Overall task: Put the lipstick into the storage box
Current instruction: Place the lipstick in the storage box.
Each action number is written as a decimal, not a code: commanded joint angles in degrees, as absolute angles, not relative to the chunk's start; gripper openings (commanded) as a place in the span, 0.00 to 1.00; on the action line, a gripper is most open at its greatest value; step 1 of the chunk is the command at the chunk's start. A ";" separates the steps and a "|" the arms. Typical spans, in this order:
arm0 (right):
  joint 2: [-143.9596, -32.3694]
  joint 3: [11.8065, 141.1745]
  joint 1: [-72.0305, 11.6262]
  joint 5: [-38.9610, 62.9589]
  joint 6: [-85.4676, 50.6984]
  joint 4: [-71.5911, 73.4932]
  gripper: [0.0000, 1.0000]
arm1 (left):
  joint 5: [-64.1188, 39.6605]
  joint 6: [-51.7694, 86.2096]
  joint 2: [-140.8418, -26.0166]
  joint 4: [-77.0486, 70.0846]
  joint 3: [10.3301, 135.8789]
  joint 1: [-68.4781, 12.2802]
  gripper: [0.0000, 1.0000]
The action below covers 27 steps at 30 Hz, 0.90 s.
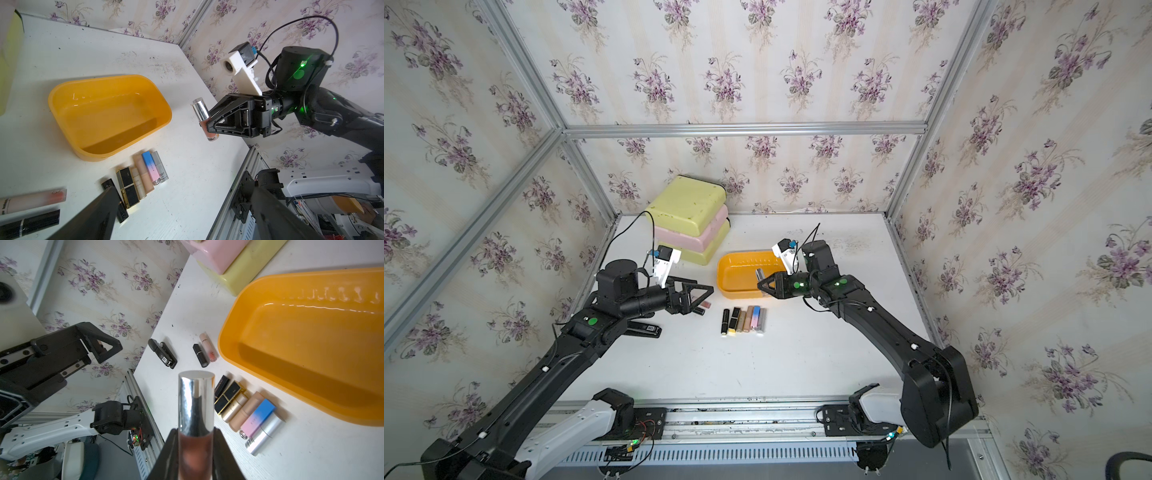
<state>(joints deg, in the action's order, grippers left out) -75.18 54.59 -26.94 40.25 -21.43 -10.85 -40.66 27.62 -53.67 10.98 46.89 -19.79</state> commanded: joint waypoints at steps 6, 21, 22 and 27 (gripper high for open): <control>-74.62 54.32 -26.65 47.76 -27.56 0.88 0.16 | -44.42 27.73 -54.62 8.52 51.24 -19.35 1.00; -69.52 49.29 -26.66 53.86 -33.14 10.79 0.16 | -53.78 39.83 -61.52 -3.43 55.37 -19.26 0.89; -69.53 49.47 -26.72 54.05 -33.27 10.96 0.16 | -53.72 40.17 -61.91 -3.74 55.45 -19.49 0.88; -70.39 51.04 -26.92 54.57 -33.41 11.38 0.16 | -51.63 40.07 -65.16 -3.76 56.87 -22.87 0.83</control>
<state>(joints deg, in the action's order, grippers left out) -70.13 50.22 -26.68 53.43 -33.04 8.93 -51.79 39.38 -63.75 -1.02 55.88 -21.69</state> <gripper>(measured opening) 0.253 0.847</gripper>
